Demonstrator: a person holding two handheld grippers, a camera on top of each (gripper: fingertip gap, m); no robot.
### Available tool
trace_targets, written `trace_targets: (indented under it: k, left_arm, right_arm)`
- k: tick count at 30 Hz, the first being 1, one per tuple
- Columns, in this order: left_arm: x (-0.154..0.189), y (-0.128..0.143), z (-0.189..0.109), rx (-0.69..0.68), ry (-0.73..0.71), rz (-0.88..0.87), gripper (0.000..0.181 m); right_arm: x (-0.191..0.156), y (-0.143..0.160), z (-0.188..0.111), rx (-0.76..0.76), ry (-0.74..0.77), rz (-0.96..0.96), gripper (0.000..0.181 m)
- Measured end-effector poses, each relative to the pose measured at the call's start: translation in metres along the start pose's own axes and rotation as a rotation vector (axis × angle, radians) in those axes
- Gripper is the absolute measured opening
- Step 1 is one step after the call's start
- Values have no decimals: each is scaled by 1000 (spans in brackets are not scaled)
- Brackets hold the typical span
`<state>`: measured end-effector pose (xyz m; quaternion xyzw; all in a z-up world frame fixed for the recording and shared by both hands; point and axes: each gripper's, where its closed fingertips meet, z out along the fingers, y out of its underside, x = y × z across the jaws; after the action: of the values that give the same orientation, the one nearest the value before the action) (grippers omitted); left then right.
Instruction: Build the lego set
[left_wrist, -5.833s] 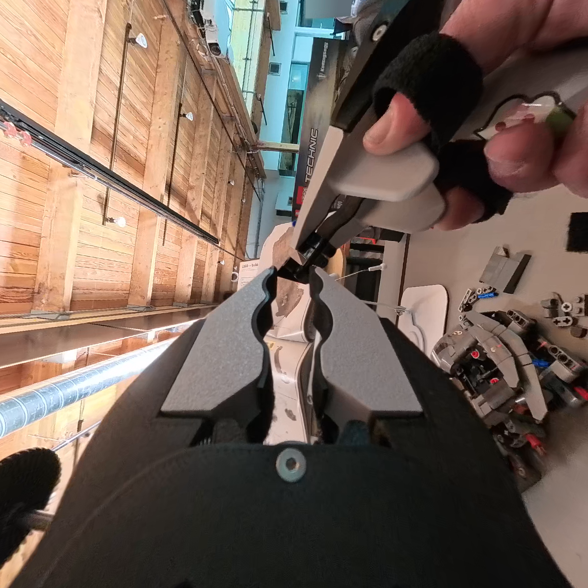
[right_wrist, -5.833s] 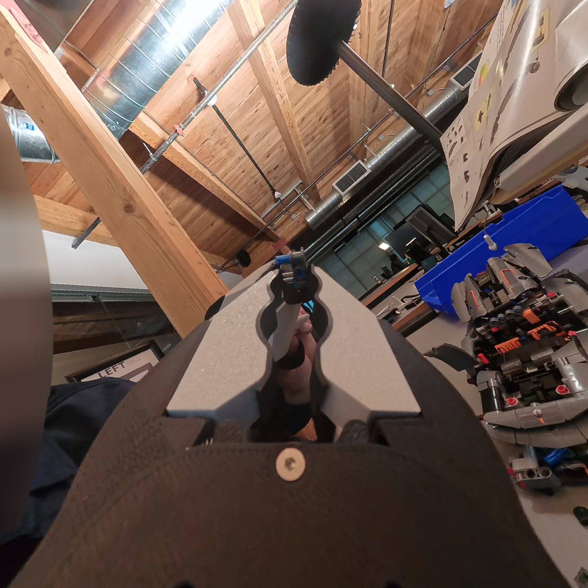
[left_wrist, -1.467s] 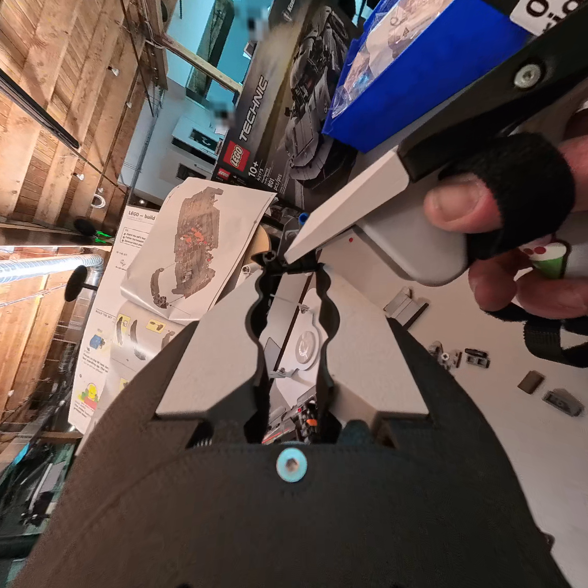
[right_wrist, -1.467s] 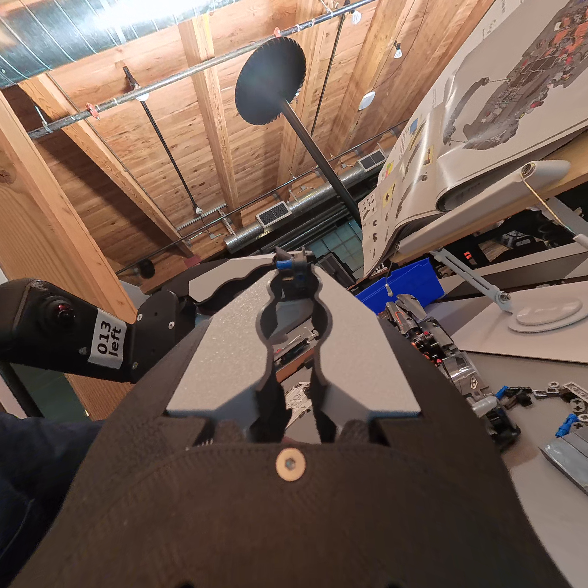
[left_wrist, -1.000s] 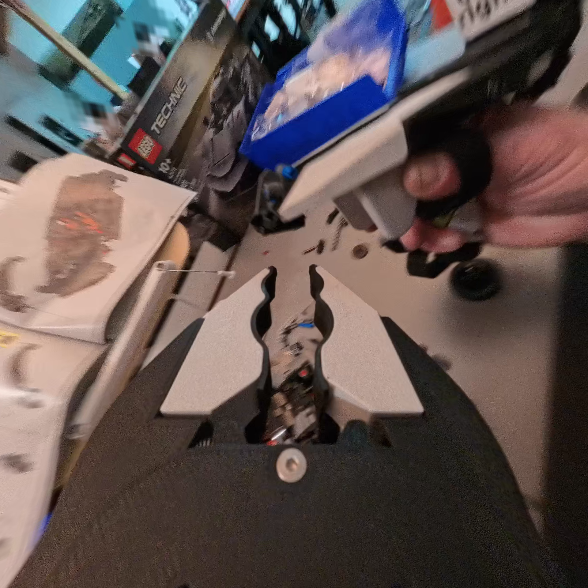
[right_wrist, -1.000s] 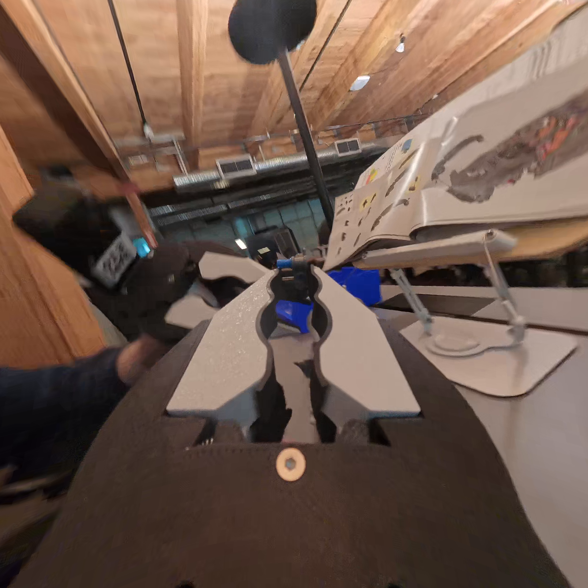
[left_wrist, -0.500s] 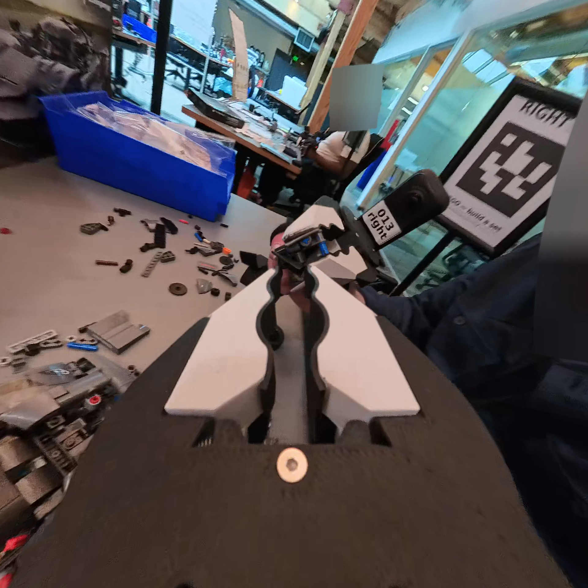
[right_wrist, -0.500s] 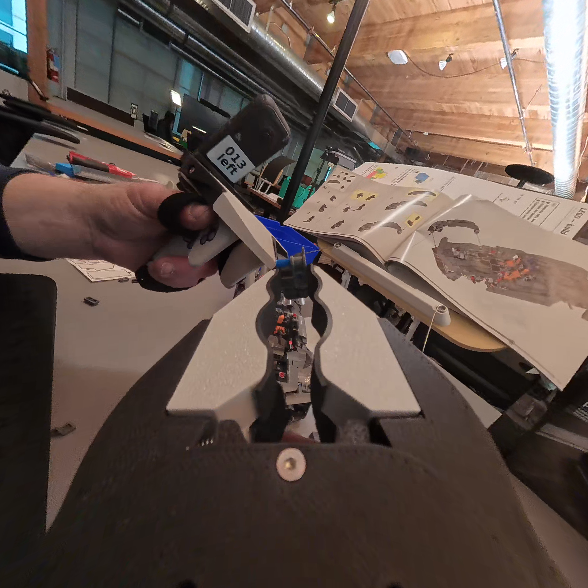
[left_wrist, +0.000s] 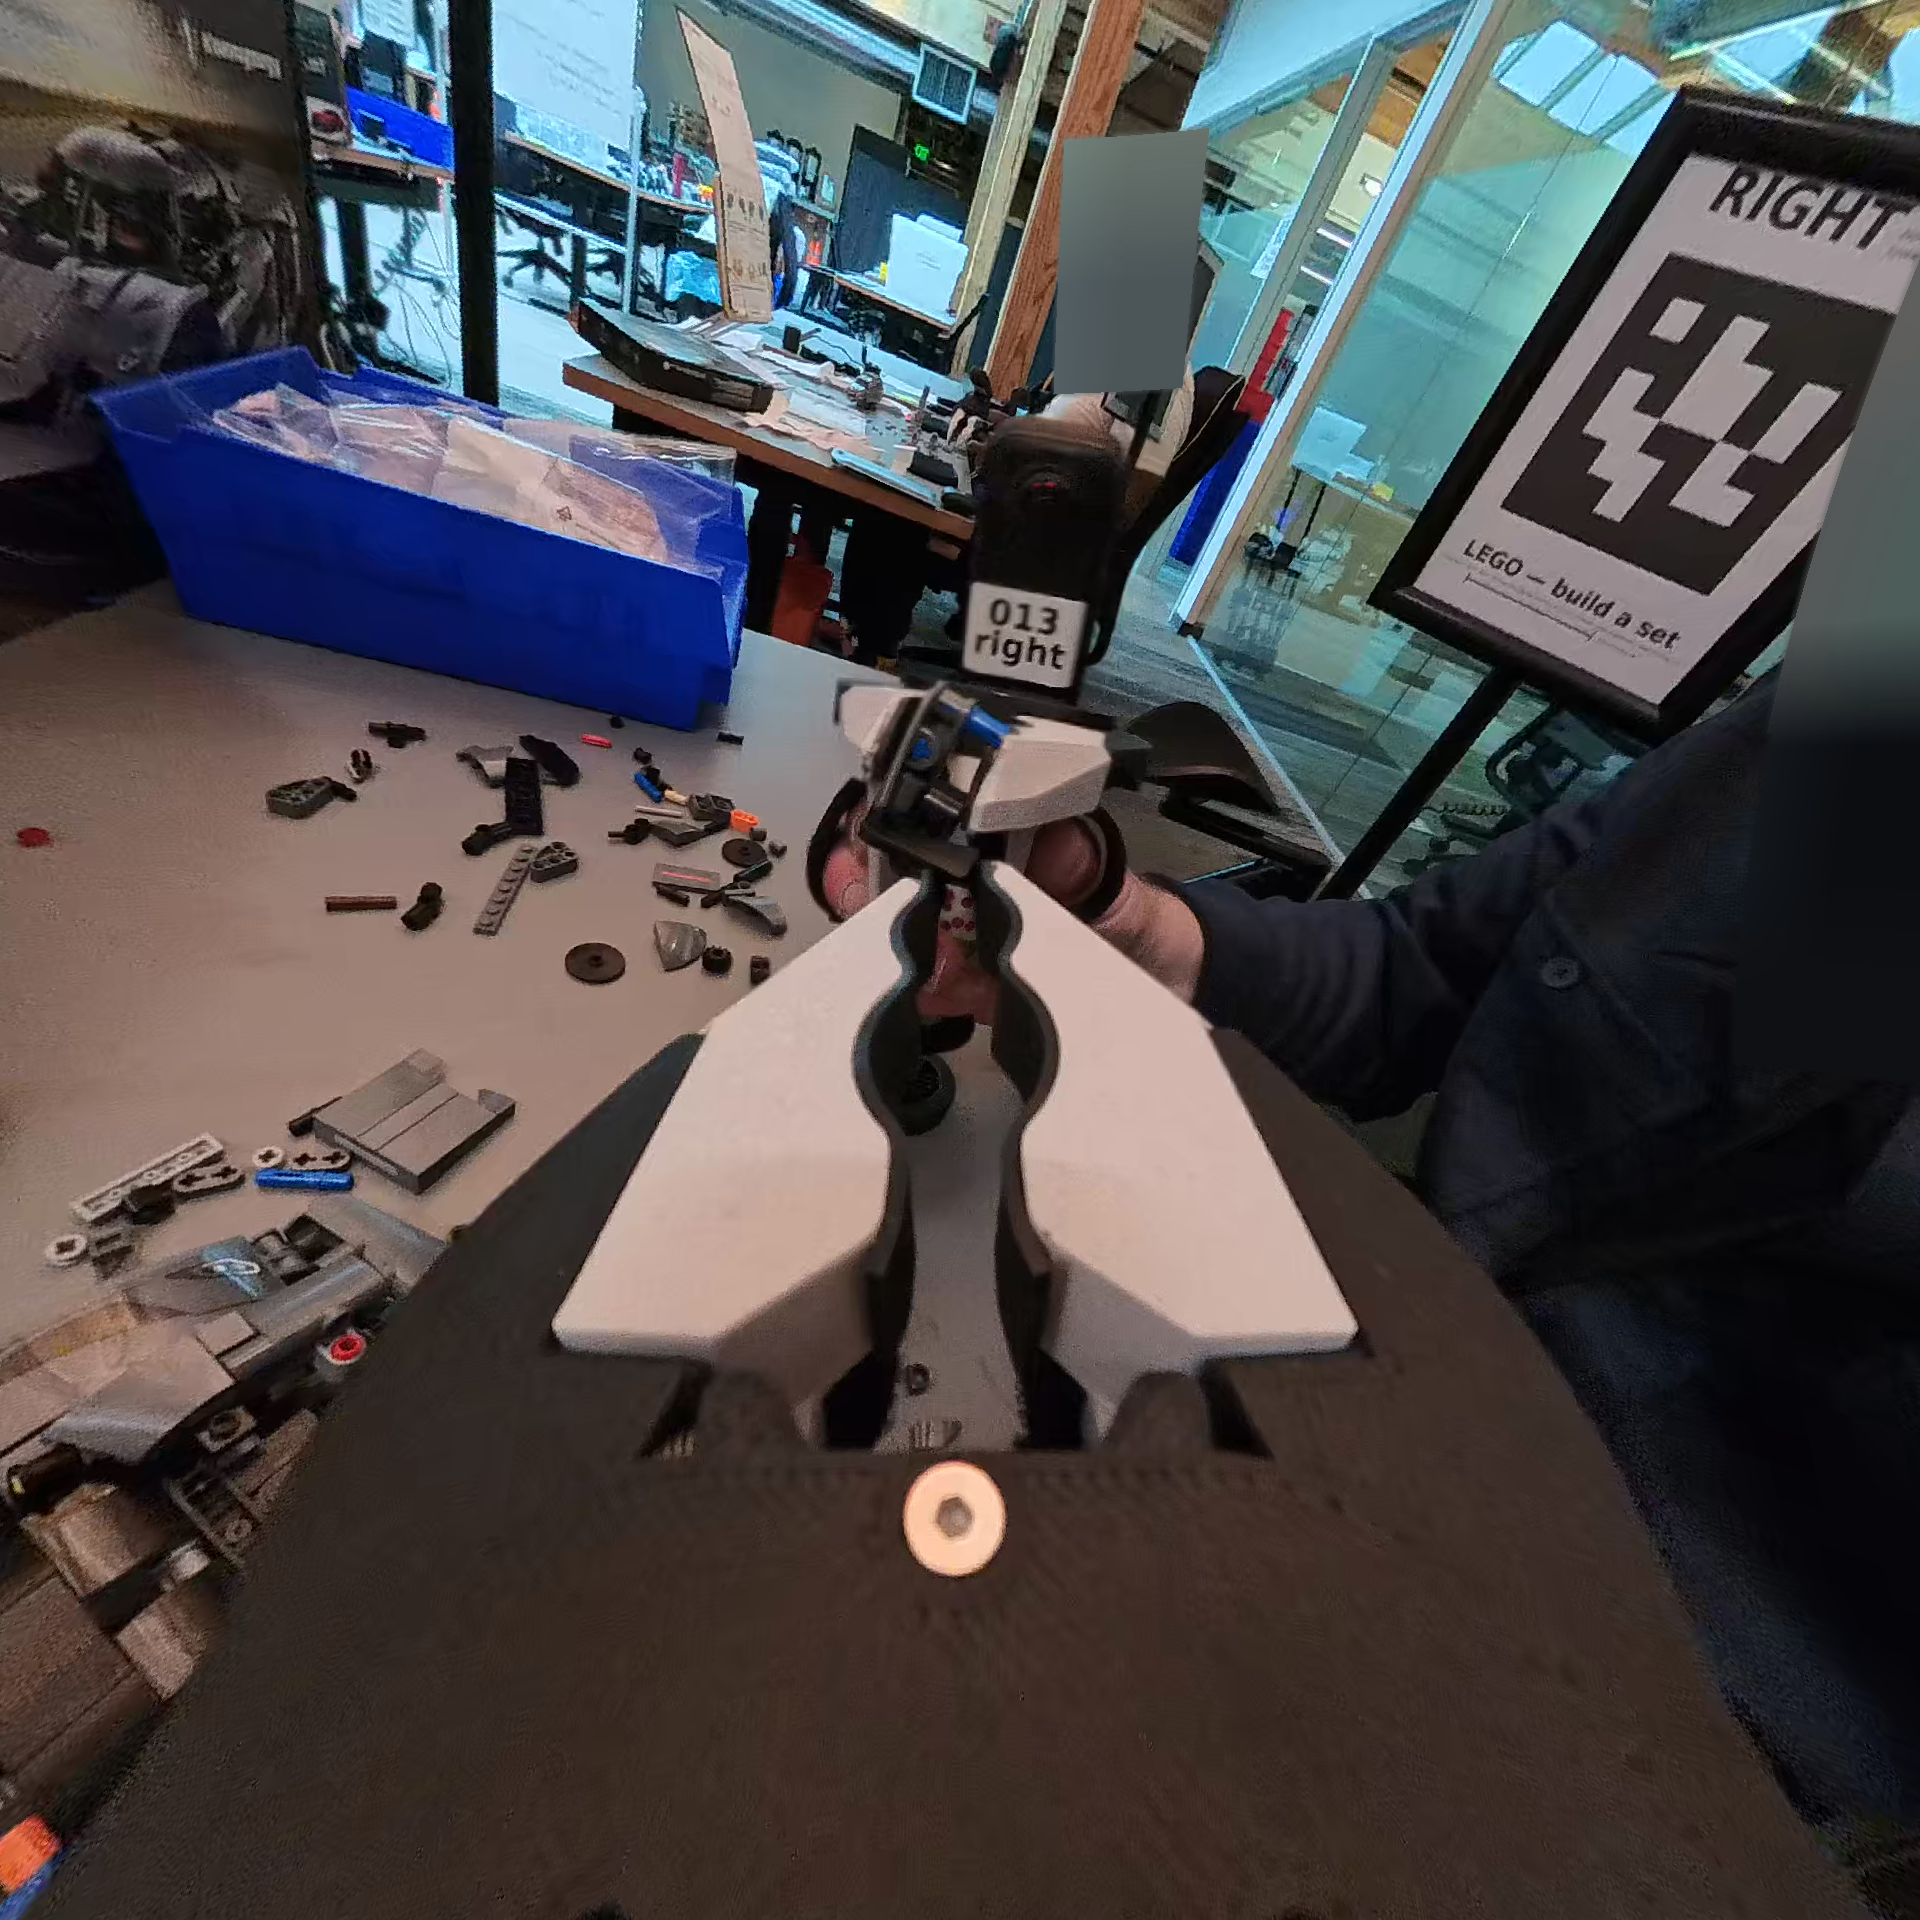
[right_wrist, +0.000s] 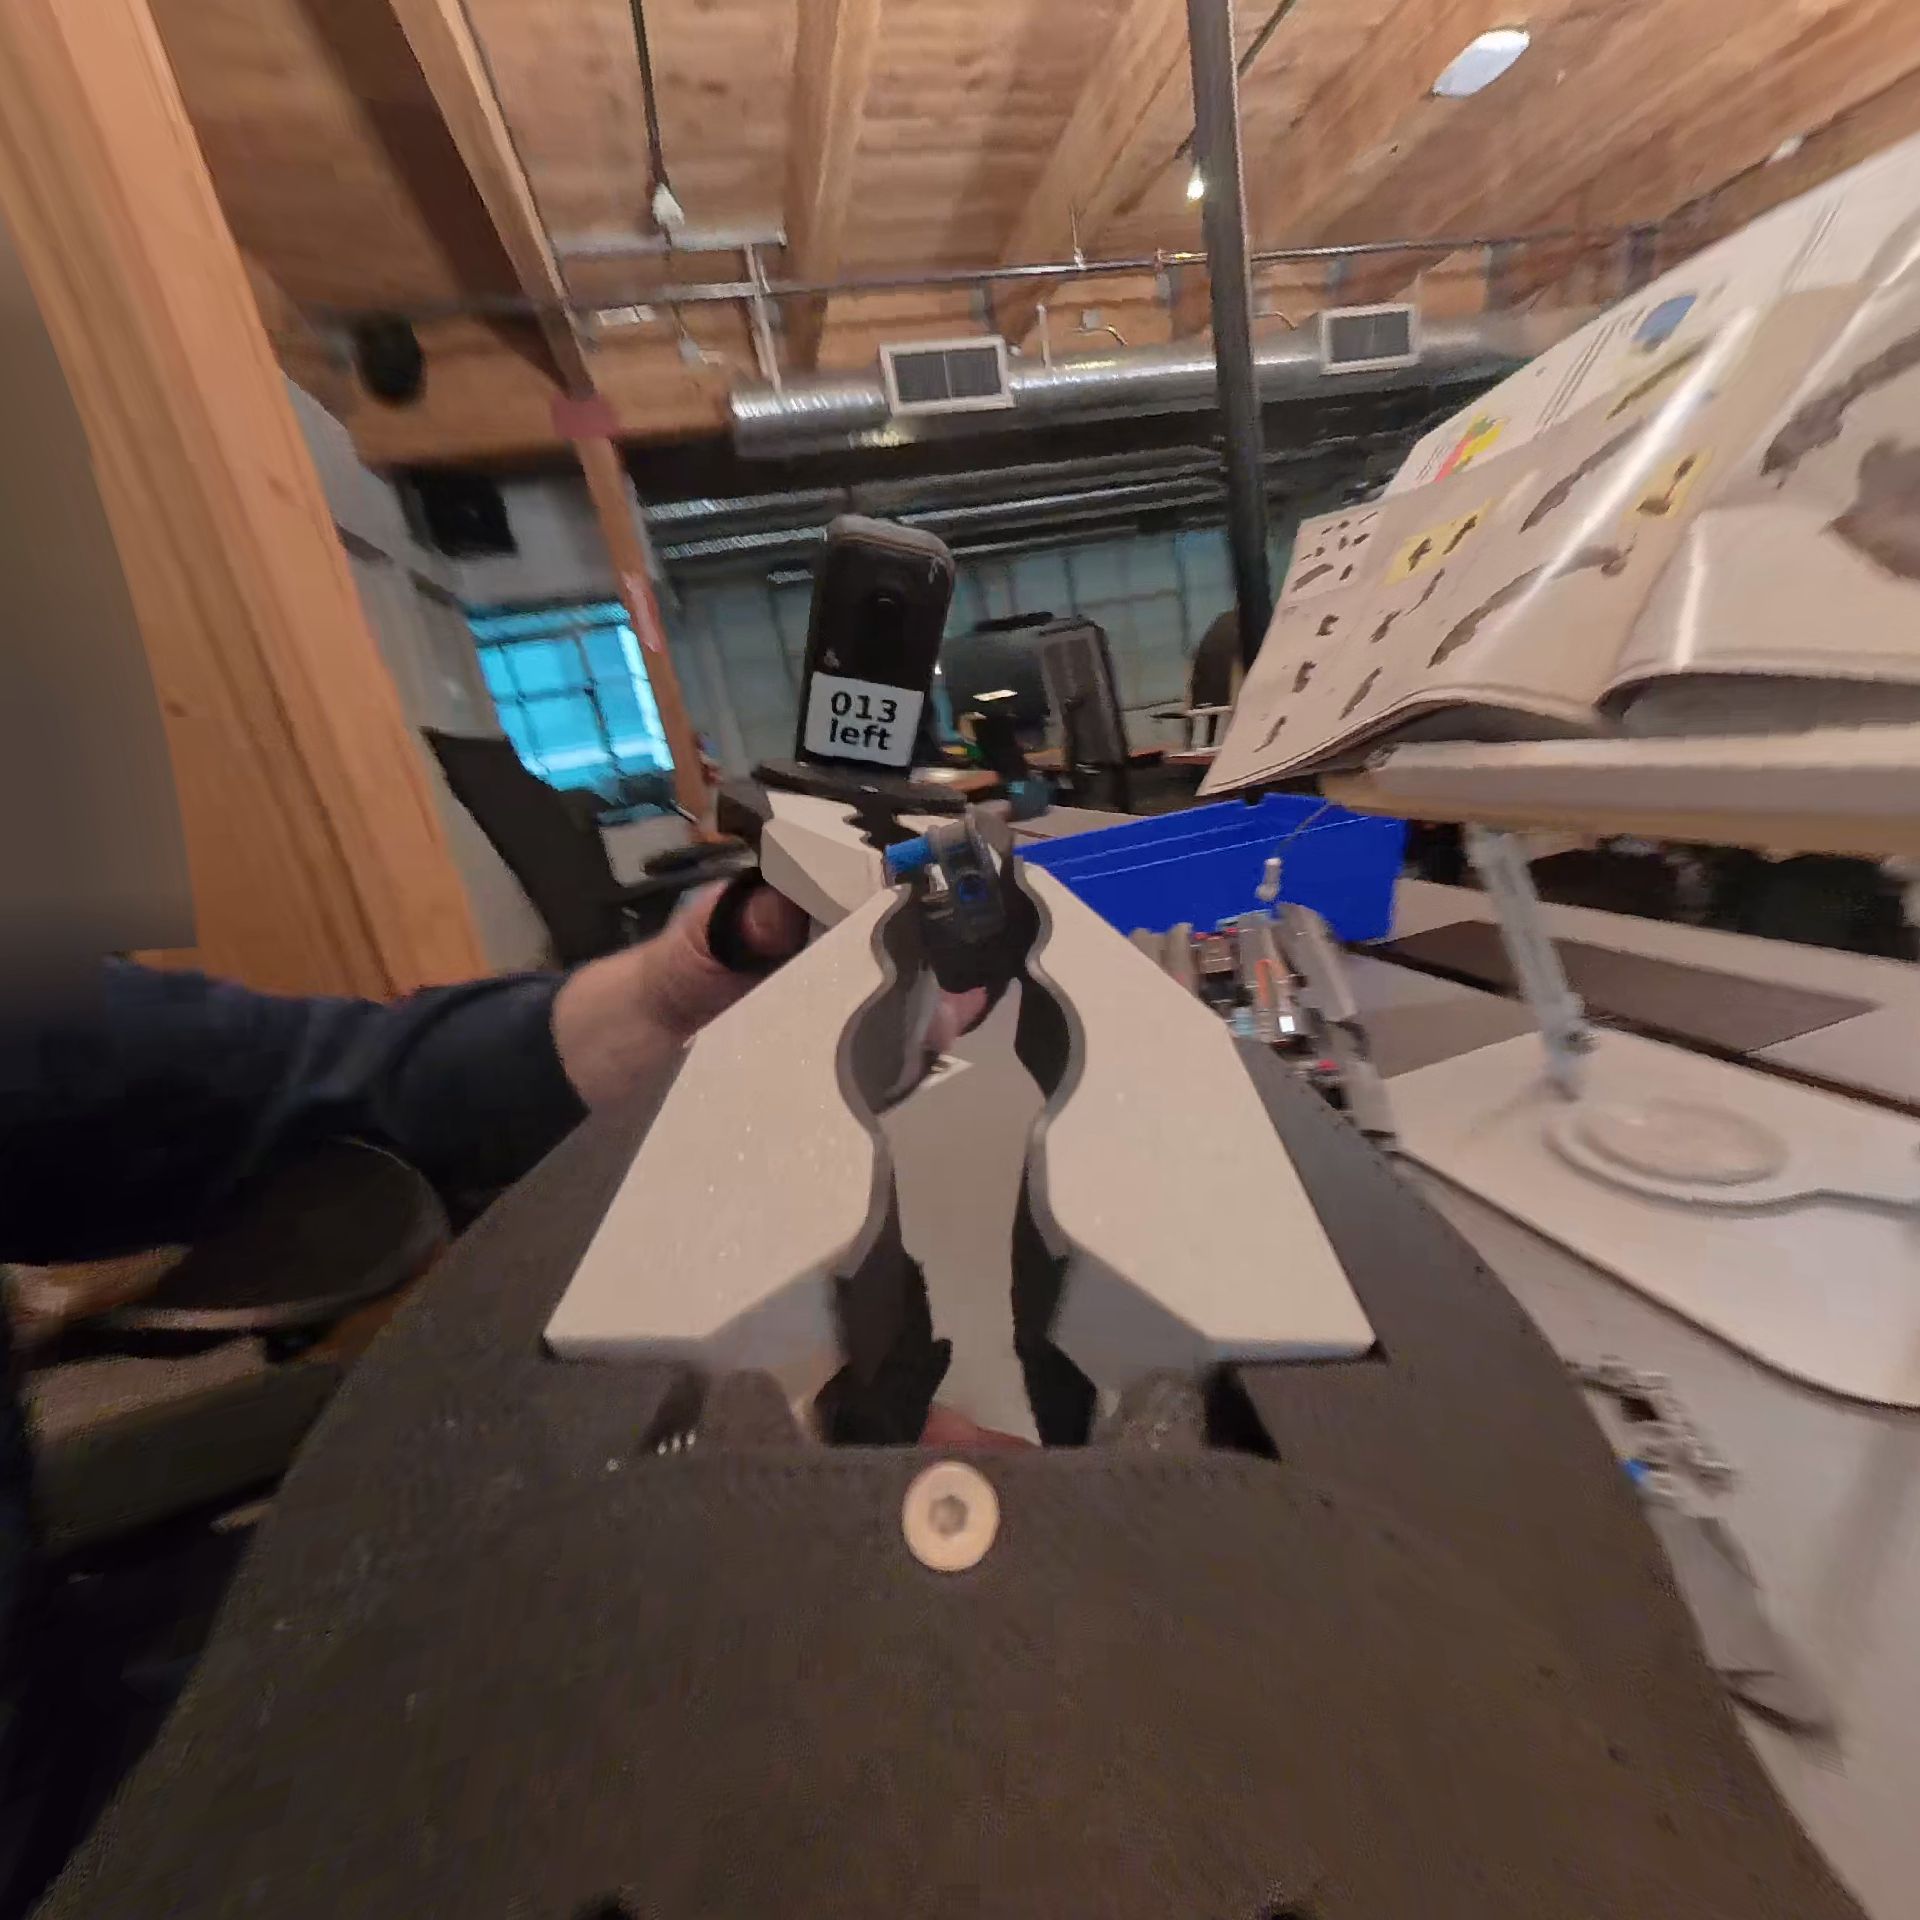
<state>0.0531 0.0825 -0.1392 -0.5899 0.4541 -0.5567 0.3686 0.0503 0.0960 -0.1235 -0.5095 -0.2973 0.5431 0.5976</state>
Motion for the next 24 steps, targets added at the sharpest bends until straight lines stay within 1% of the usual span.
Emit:
trace_targets:
  k: [1,3,4,6,8,9,11,13,14,20,24]
  left_arm:
    - [0,-1,0,2,-5,7,3]
    - [0,-1,0,-13,-7,6,4]
    - [0,-2,-1,-6,-3,0,7]
    - [-4,-4,-3,6,-12,-42,19]
    - [0,-8,-6,42,59,-108,28]
    - [-1,-10,-7,62,70,-134,29]
    - [-8,-7,-7,64,34,-143,16]
    - [-7,0,-5,29,46,-167,16]
    - [-7,-2,-5,41,51,-174,13]
    - [-6,0,-5,24,48,-145,13]
    - [-2,0,-7,18,84,-163,13]
  right_arm:
    - [1,0,0,5,-12,29,14]
    - [2,1,0,-2,-7,12,14]
    - [1,0,0,0,-9,1,14]
    - [2,0,0,-1,5,-22,14]
    - [4,2,-1,-30,43,-100,14]
    - [4,4,0,-53,62,-159,14]
    - [2,9,3,-95,81,-247,14]
    - [1,12,4,-118,105,-304,14]
    - [1,12,4,-115,104,-302,14]
    - [-1,11,4,-90,59,-190,14]
    - [-5,11,5,-83,37,-176,14]
